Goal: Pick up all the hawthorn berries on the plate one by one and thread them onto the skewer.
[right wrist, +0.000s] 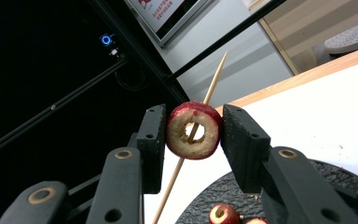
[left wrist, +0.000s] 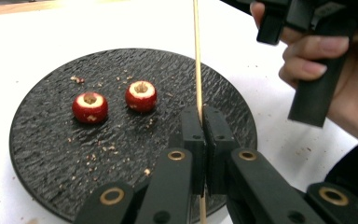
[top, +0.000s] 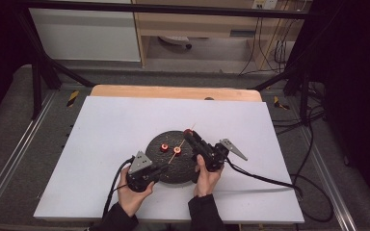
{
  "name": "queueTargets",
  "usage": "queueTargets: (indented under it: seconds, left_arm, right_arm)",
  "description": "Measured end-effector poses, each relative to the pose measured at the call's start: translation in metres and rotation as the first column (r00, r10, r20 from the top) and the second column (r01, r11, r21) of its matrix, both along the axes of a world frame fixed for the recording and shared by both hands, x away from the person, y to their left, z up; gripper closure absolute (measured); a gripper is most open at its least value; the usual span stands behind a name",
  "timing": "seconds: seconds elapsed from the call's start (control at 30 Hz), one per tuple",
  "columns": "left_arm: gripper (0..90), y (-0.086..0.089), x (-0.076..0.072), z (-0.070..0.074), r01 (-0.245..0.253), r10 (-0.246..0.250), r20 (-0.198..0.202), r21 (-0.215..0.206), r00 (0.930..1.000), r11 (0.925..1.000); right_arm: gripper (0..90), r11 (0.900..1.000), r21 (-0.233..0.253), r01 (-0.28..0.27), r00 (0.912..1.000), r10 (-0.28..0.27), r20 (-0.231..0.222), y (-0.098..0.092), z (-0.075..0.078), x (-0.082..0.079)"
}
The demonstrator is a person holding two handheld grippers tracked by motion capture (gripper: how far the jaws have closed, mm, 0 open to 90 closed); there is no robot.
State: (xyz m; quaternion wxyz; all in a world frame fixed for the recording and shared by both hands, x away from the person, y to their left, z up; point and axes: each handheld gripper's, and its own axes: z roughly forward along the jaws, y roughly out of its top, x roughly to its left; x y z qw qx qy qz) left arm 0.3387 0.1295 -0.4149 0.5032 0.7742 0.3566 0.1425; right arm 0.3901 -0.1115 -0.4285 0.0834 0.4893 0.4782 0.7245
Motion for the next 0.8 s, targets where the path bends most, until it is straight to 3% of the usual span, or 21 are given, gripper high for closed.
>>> queueTargets:
  seconds: [0.8]
  left_arm:
    - [88.1,-0.016,0.018,0.012,0.028,-0.028,0.013,0.012,0.9995,0.9995]
  right_arm:
    - [61.5,0.998,-0.035,-0.044,0.9990,0.044,-0.004,0.004,-0.008,-0.019]
